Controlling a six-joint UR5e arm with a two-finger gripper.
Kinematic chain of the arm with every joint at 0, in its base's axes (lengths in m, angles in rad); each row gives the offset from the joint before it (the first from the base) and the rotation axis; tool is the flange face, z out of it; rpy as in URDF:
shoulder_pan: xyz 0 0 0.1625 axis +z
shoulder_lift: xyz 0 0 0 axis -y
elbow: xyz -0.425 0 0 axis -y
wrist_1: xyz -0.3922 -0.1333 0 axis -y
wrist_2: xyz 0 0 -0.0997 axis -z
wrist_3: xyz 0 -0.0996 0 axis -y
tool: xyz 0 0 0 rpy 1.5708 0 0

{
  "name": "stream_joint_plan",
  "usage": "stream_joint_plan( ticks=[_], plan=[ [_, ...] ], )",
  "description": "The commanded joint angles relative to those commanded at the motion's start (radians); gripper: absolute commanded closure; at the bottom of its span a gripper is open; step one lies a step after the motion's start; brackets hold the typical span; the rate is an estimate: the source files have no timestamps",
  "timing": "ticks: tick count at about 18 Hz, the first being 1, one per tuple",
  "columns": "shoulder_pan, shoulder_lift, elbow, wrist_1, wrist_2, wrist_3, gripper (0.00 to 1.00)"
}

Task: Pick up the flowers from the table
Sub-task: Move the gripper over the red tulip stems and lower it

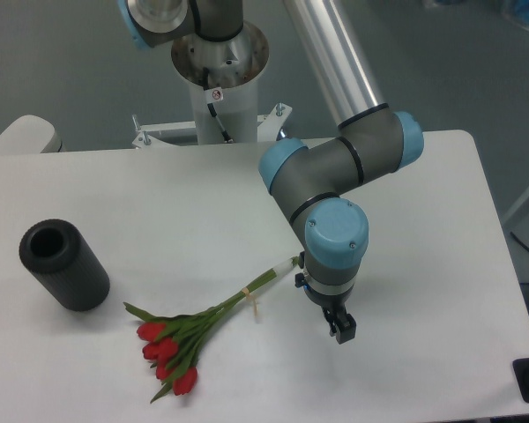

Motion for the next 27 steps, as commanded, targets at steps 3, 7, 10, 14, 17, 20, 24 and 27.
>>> stream_joint_plan(
  ticks=[3, 7, 10, 14, 17, 20, 24, 27],
  plan=[
    [-0.003, 0.003, -0.005, 0.0, 0.0, 0.002, 0.0],
    [-0.02, 0.005, -0.006, -0.003, 0.002, -0.02, 0.0],
    [-0.048, 0.006, -0.014, -0.005, 0.002, -0.078, 0.0],
    [-0.084, 0.034, -0.054, -0.005, 0.0, -0.164, 0.0],
    [-0.115, 0.067, -0.119, 0.0, -0.003, -0.241, 0.0],
    [-0.159, 0.061, -0.137, 0.034, -0.002, -0.325, 0.0],
    [-0.198, 0.054, -0.164, 0.064, 0.0, -0.394, 0.0],
    [-0.222, 0.032, -0.198, 0.155, 0.002, -0.406, 0.0]
  ],
)
